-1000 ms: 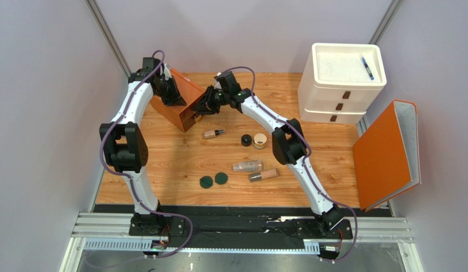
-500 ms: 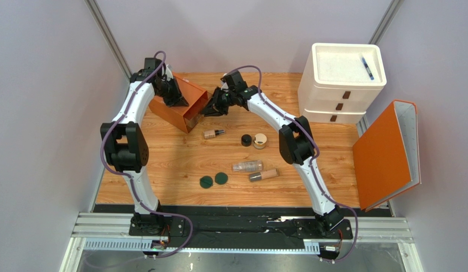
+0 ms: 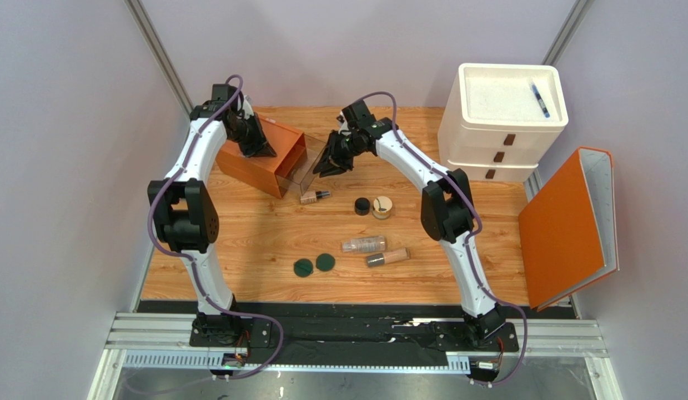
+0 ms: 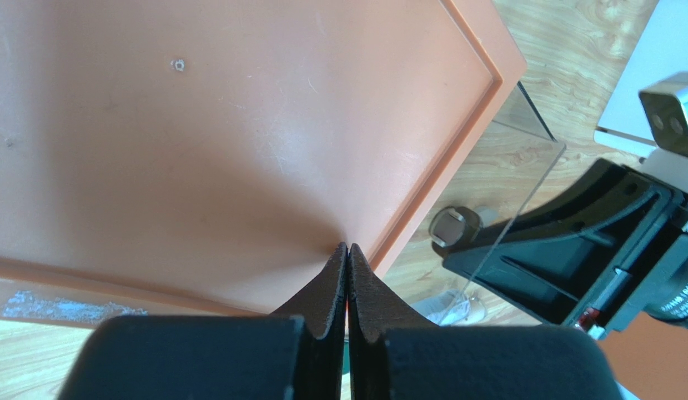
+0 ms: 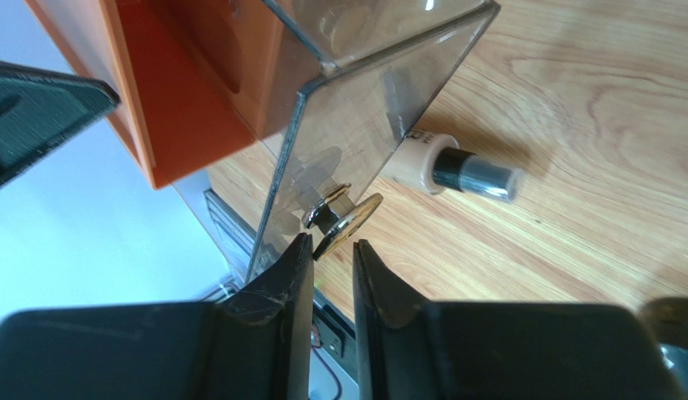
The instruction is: Organize the makeup
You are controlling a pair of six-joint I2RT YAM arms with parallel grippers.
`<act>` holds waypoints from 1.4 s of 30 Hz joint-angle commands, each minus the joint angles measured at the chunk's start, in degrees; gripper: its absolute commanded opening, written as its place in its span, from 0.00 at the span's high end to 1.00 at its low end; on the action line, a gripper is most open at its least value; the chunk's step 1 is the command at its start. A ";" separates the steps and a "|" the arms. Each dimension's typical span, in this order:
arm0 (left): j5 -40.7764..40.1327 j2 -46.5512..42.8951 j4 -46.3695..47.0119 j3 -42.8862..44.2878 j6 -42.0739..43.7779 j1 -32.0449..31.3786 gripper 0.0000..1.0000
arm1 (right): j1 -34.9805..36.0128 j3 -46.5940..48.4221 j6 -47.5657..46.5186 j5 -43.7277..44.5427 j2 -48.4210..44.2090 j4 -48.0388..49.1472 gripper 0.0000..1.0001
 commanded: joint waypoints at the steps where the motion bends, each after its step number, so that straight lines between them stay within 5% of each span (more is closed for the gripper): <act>1: -3.89 2.18 -4.02 1.41 0.61 0.29 1.00 | -0.70 -1.37 -5.62 3.32 -2.12 -8.86 0.75; 10: -5.03 1.92 -5.51 3.61 2.10 0.29 0.98 | -0.79 -0.92 -18.86 5.94 -11.60 -10.79 0.52; 22: -5.56 0.33 -4.37 5.80 5.36 0.29 0.84 | -0.96 -21.83 -37.87 28.68 -21.10 -19.58 0.37; 42: -2.66 1.83 -3.84 5.81 7.20 0.29 0.83 | 4.04 -39.06 -46.55 23.09 -33.76 -13.35 0.20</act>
